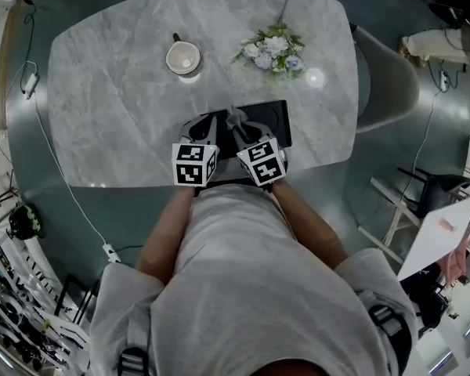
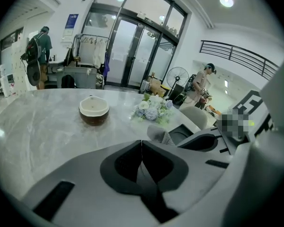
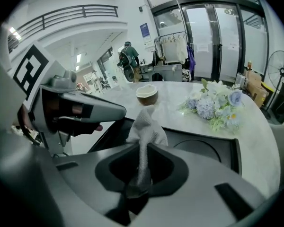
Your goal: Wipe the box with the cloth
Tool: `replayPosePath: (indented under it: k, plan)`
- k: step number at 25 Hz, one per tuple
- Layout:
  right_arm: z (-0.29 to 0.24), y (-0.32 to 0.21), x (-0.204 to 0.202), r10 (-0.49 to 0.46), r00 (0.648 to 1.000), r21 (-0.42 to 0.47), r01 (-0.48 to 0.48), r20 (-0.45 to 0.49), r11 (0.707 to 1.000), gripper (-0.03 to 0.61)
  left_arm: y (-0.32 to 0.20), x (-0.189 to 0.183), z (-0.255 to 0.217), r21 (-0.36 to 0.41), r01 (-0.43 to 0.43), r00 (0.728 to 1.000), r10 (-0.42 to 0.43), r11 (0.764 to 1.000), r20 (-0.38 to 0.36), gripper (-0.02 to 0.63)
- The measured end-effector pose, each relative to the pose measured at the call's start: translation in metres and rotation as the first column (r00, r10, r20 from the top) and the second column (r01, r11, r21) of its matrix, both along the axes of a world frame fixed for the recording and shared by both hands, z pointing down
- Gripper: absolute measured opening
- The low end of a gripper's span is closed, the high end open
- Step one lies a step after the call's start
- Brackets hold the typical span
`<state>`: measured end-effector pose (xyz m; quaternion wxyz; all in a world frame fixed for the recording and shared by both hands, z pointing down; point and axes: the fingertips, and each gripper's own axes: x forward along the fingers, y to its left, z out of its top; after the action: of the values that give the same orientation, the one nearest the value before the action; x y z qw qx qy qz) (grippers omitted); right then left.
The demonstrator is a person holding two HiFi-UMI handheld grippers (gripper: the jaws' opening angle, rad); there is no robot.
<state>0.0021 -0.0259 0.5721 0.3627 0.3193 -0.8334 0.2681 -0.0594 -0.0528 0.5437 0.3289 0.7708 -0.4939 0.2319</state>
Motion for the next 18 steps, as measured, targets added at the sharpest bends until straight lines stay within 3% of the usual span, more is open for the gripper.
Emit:
replayPosePath:
  k: [18]
  plan:
    - [0.001,-0.011,0.053,0.133,0.990,0.007,-0.133,-0.046,0.991,0.060,-0.007,0.044,0.006,-0.018,-0.083,0.996,0.083,0.996,-0.011,0.025]
